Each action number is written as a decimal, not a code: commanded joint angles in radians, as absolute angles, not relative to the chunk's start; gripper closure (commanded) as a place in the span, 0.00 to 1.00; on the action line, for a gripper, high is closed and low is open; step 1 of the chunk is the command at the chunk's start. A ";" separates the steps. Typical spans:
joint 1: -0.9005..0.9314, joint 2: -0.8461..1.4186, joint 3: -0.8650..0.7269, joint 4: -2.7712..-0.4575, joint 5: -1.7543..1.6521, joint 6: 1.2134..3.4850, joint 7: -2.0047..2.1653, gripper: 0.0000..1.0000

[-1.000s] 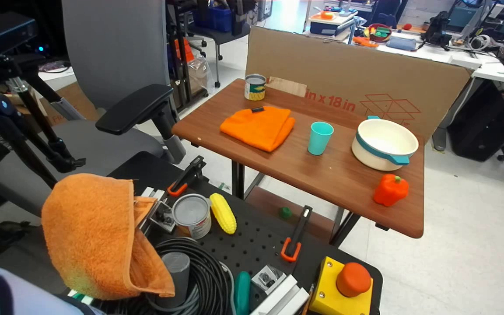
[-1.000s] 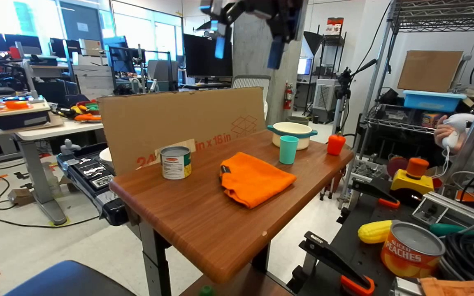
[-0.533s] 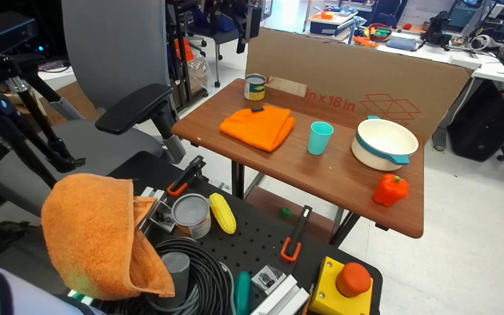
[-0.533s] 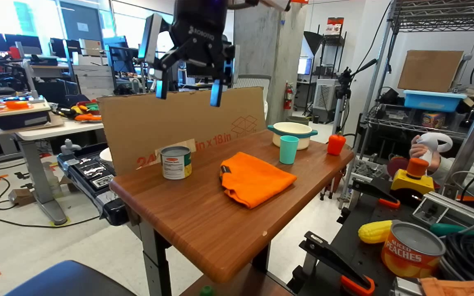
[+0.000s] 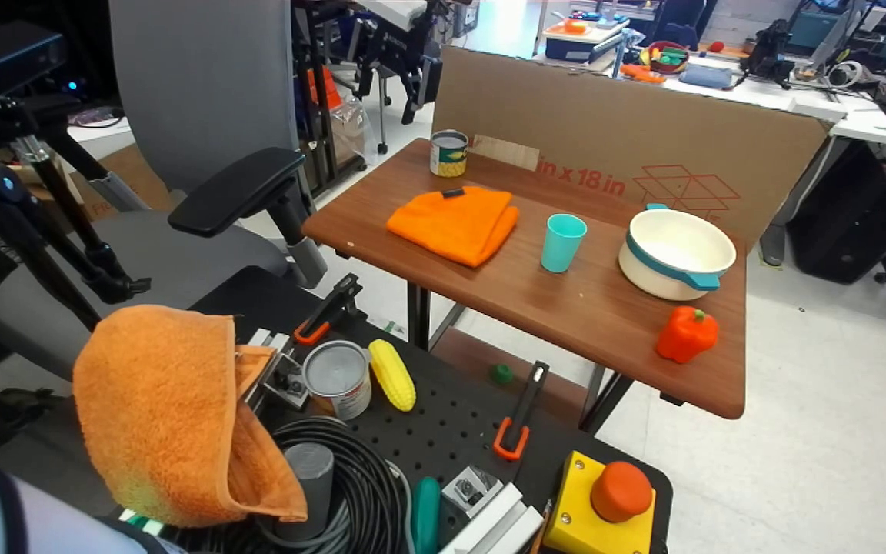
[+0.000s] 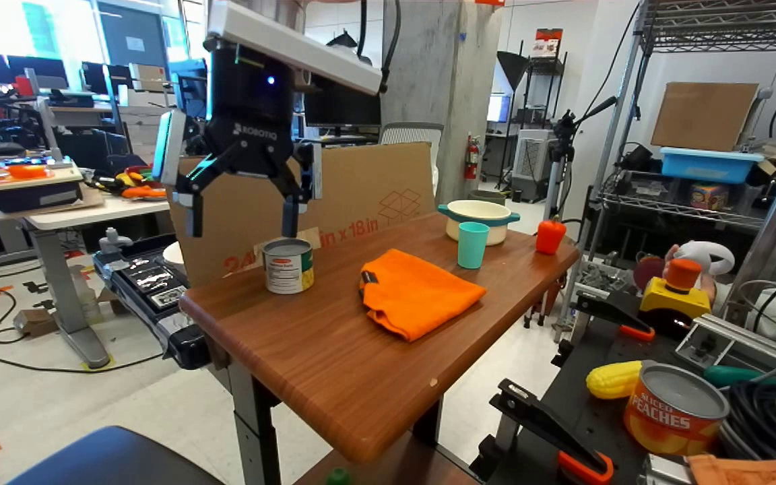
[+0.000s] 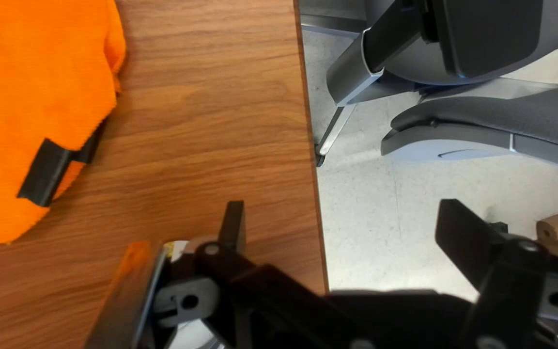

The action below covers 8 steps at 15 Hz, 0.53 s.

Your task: Slide the can to the right on the desk

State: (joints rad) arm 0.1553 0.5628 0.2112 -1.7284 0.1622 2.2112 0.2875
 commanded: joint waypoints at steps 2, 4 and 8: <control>0.197 0.694 0.197 -1.565 0.190 2.155 0.256 0.00; 0.202 0.730 0.195 -1.522 0.190 2.143 0.257 0.00; 0.184 0.791 0.188 -1.441 0.198 2.110 0.250 0.00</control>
